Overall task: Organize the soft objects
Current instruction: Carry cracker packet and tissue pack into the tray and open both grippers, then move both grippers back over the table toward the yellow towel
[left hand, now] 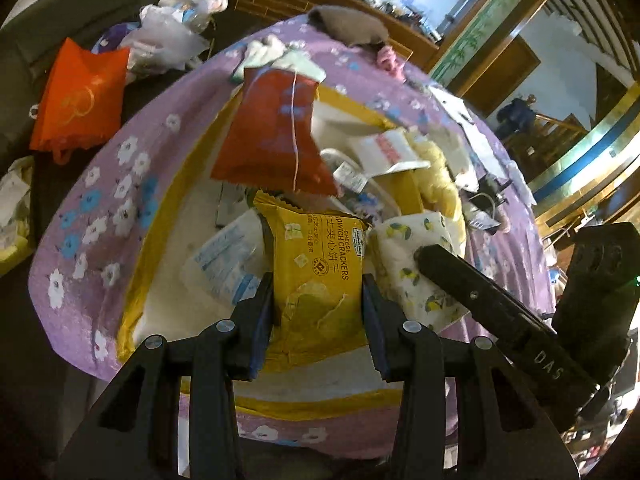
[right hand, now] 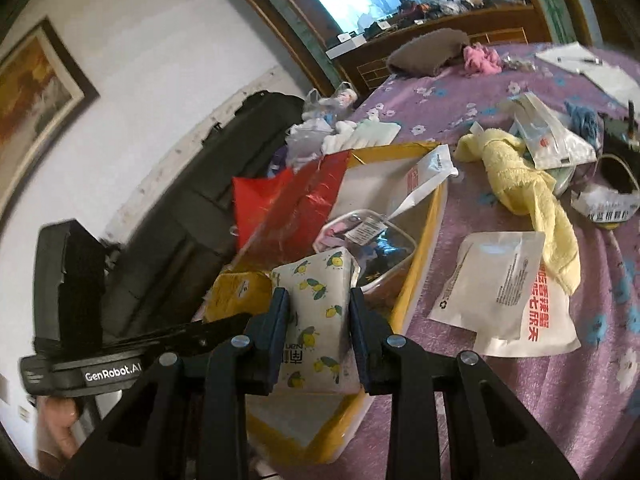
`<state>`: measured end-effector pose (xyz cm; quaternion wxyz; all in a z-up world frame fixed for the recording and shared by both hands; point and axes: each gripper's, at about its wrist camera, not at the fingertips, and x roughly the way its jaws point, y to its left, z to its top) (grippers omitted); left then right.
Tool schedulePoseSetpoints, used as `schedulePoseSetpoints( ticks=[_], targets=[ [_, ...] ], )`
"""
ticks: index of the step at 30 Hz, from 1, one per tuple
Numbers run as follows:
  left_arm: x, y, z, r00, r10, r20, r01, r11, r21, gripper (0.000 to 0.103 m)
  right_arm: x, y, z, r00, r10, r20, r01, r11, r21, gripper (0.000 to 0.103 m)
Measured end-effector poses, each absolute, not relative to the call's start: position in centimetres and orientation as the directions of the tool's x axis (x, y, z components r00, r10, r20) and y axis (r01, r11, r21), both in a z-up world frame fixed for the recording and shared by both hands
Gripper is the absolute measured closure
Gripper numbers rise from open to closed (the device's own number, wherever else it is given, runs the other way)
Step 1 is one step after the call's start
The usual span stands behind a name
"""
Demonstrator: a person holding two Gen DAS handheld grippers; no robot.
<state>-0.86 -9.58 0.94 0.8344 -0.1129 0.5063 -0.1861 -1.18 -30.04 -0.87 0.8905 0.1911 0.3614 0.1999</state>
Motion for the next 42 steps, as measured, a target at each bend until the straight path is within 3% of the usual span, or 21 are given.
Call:
schedulePoseSetpoints(
  ticks=[7, 9, 11, 14, 20, 24, 26, 30, 34, 42],
  targets=[
    [-0.9, -9.3, 0.3, 0.429, -0.428, -0.796, 0.165, 0.903, -0.397, 0.061, -1.0, -30.1, -1.8, 0.653, 0.495, -0.574, -0.199, 0.843, 0.5, 0.067],
    [-0.8, -8.8, 0.5, 0.432, -0.463, -0.773, 0.152, 0.883, -0.444, 0.061, -1.3, -30.0, -1.5, 0.659, 0.492, -0.569, -0.215, 0.848, 0.484, 0.061],
    [-1.1, -7.6, 1.3, 0.495, -0.51, -0.704, 0.126, 0.843, -0.522, 0.06, -1.6, -30.0, -1.1, 0.67, 0.495, -0.553, -0.226, 0.846, 0.483, 0.049],
    [-2.5, -6.3, 3.1, 0.642, -0.444, -0.625, 0.071, 0.846, -0.528, 0.025, -2.1, -30.0, -0.6, 0.678, 0.507, -0.532, -0.252, 0.841, 0.479, 0.041],
    [-3.7, -7.9, 5.1, 0.627, -0.58, -0.521, 0.208, 0.768, -0.606, 0.022, -3.2, -32.2, 0.3, 0.706, 0.52, -0.481, -0.255, 0.82, 0.513, 0.04],
    [-5.1, -11.0, 7.2, 0.657, -0.606, -0.449, 0.331, 0.767, -0.55, 0.022, -3.9, -35.7, 0.9, 0.713, 0.571, -0.406, -0.257, 0.752, 0.607, 0.04],
    [-5.3, -13.2, 7.9, 0.648, -0.605, -0.463, 0.393, 0.786, -0.477, 0.022, -4.0, -37.7, 0.9, 0.724, 0.569, -0.39, -0.239, 0.737, 0.632, 0.04],
    [-3.7, -16.0, 6.7, 0.517, -0.698, -0.495, 0.409, 0.71, -0.573, 0.023, -4.4, -41.4, 0.4, 0.759, 0.512, -0.402, -0.16, 0.745, 0.647, 0.04],
    [-3.2, -19.4, 5.5, 0.507, -0.637, -0.581, 0.398, 0.77, -0.498, 0.023, -4.6, -45.1, -0.8, 0.786, 0.431, -0.444, -0.041, 0.753, 0.657, 0.04],
    [-2.6, -28.3, 2.0, 0.356, -0.573, -0.738, 0.517, 0.779, -0.356, 0.023, -4.5, -49.7, -3.7, 0.714, 0.285, -0.639, 0.194, 0.797, 0.572, 0.04]
  ],
)
